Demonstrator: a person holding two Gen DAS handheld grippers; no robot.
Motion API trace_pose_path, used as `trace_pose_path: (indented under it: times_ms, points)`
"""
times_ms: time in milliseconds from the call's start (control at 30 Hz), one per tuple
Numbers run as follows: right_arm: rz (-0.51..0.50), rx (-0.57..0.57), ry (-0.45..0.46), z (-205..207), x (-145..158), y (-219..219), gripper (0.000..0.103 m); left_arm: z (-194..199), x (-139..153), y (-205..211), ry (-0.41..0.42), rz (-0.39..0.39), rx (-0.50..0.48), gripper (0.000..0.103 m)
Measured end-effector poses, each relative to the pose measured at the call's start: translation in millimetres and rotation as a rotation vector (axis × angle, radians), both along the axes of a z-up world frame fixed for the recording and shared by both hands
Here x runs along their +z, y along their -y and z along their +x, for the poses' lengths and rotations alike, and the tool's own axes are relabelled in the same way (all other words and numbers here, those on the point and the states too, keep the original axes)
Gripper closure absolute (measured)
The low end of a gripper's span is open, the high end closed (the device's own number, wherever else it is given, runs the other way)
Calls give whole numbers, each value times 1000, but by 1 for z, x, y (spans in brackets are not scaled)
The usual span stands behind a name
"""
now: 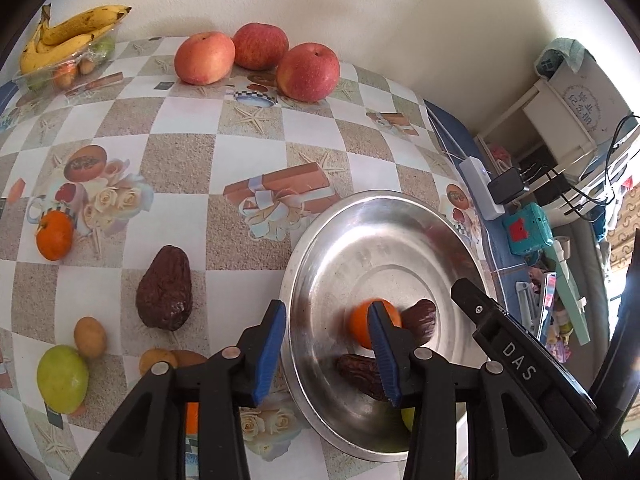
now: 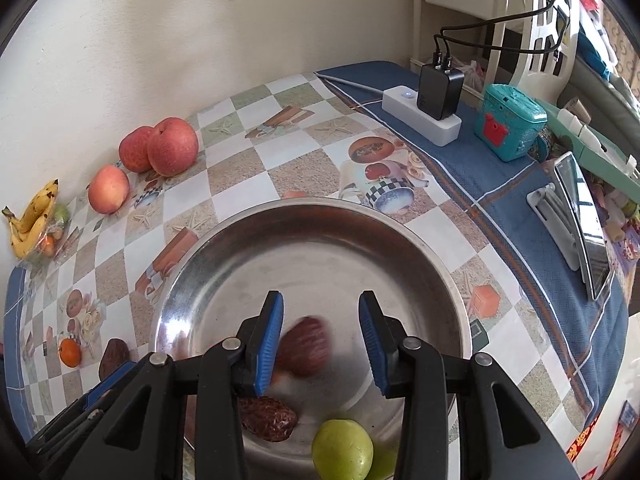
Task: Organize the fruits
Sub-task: 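Release the date with the right tool while the left tool releases the orange into the bowl, then withdraw both tools from the bowl back toward the remaining fruits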
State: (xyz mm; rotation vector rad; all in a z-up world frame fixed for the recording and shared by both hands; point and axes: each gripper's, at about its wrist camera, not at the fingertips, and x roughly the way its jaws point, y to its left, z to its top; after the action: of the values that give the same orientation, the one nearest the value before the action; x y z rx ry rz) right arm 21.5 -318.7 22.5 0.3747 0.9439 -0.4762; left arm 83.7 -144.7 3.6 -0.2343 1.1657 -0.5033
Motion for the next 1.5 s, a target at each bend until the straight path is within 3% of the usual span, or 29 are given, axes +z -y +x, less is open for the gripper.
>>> trace_pose_path:
  times_ms: [167,233,433,567,733,900,1000,1033,1100,1500]
  points:
    - [4,7,3,-1,1,-2,61,-1,1,-1,1,14,1,51]
    - [1,8,1,-1,0,-2,55,-1,2,-3,3,19,4,46]
    - [32,42,19,-4,-2,-1,53,-1,1,-9,2,49,19,34]
    - [47,49,15,-6,-5,0,40,-1,3,-13,9,80,36,30]
    - [52,56,13,-8,-5,0,37,-2,7,-20,40,122,60,10]
    - [59,59,3,-11,-6,0,36,-3,8,-27,50,158,82,0]
    - [65,56,2,-13,-6,0,34,-5,9,-30,62,175,93,0]
    - [68,54,-1,-13,-7,1,22,-5,9,-32,68,185,98,0]
    - [72,50,6,-14,-7,1,12,-6,10,-35,74,200,111,0]
    - [71,54,-30,-19,-11,-3,12,-10,2,-51,46,316,158,0]
